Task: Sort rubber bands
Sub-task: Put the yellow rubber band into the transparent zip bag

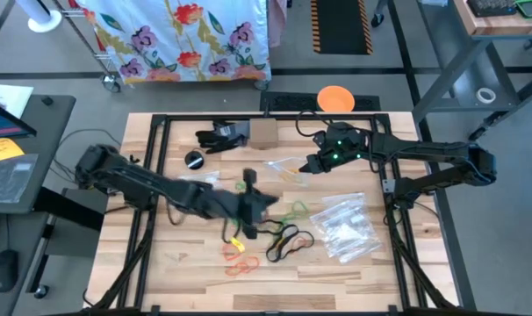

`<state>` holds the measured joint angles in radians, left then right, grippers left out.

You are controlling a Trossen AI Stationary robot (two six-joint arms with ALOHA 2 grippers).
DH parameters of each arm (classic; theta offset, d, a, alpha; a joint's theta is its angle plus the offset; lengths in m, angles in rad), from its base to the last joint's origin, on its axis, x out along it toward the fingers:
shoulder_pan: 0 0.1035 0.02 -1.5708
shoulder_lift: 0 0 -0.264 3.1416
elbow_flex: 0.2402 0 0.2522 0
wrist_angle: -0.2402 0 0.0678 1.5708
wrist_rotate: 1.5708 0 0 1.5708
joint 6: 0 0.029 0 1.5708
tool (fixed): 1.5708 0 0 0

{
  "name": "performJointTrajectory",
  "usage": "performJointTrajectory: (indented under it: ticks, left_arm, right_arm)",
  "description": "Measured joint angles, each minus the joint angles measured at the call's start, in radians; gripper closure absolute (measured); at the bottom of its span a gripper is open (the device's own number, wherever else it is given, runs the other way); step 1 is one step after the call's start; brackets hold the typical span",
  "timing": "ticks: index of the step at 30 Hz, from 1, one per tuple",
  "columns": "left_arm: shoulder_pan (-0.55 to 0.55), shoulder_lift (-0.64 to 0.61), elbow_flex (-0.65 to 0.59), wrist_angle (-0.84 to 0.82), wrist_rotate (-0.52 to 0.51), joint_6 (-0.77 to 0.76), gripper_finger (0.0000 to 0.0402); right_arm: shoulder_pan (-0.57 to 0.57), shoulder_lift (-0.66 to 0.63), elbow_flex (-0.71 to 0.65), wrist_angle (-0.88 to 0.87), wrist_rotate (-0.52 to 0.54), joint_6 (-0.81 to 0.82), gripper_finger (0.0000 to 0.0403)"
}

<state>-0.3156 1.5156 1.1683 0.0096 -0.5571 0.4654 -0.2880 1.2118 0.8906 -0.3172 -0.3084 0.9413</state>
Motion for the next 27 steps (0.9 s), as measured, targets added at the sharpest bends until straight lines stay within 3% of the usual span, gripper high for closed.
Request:
performJointTrajectory:
  ticks: [5,8,16,27]
  left_arm:
    - [0.048,-0.093,0.000,0.166,0.012,0.057,0.0401]
    - [0.112,-0.124,0.004,0.227,0.083,0.049,0.0401]
    - [0.281,-0.108,0.065,0.215,0.343,-0.080,0.0401]
    - [0.377,-0.039,0.064,0.233,0.437,-0.138,0.0401]
  right_arm:
    - [0.000,0.006,0.000,0.004,0.000,0.000,0.0403]
    - [0.000,0.005,0.000,0.004,0.000,0.000,0.0403]
    - [0.000,0.005,0.000,0.004,0.000,0.001,0.0403]
    - [0.000,0.005,0.000,0.004,0.001,0.002,0.0403]
